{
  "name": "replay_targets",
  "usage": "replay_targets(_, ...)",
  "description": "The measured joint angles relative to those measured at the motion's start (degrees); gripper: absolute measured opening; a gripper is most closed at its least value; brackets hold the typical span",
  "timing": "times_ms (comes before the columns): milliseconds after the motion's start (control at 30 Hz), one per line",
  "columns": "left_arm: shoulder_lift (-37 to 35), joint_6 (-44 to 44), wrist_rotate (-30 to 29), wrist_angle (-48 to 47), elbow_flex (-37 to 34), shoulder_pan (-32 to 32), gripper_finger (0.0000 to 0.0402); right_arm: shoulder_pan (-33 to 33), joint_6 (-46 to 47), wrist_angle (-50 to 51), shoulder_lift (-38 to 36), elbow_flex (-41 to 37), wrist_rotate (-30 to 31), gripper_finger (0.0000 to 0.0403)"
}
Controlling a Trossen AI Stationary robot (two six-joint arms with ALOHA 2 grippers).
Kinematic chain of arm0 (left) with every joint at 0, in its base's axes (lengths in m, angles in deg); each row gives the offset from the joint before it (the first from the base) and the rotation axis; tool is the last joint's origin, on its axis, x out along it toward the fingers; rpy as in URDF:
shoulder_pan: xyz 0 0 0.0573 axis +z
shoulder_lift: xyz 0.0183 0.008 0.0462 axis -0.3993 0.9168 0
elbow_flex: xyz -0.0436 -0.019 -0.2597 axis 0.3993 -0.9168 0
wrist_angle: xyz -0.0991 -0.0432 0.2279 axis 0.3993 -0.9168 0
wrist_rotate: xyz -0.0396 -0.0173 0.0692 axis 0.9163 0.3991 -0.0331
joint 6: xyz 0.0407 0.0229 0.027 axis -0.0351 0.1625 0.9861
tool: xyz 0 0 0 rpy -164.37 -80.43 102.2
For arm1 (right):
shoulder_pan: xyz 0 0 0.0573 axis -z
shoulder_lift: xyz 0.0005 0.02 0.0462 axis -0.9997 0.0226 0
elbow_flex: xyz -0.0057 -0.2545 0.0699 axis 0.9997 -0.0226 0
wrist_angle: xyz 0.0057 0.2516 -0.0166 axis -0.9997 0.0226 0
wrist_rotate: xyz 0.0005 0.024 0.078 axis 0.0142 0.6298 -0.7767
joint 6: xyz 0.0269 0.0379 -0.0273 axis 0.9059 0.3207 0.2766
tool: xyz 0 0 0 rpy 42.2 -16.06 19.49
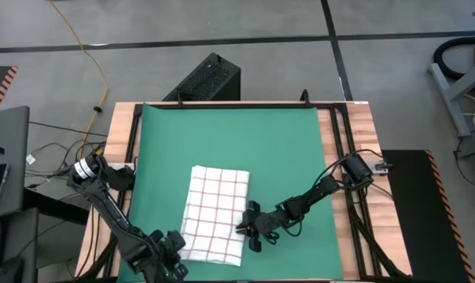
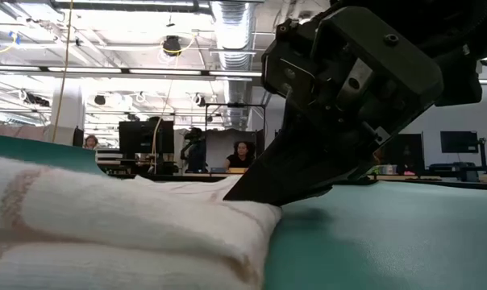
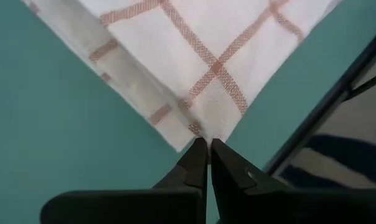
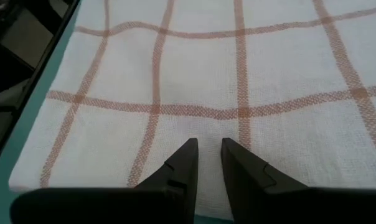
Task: Roll towel
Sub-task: Roll the white towel
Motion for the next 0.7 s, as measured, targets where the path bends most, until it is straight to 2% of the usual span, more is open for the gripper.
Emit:
replay_targets(100,-0.01,-0.72,-2.88,2.20,0.33,-1.05,0.0000,0.36,0.01,0.15,0.00,-0.02,-0.20,0.0096)
replay_targets(467,0.01,1.51,-3.75,3.14,0.35,-1.34,0.0001,0.36,-0.01,0.48,0.00,-0.02,-0.24,0.0096)
replay_targets(567,0.01,2.67,-3.13,2.95,0.35,-1.34,0.0014,0.36,-0.02,0.50,0.00,-0.04,-0.24,0.0096)
replay_targets(700,0.01,1.99,-1.39,2.55,0.35,-1.36,0.0053,0.34,-0.03,0.53,0.00,-0.07,-0.26,0.0096)
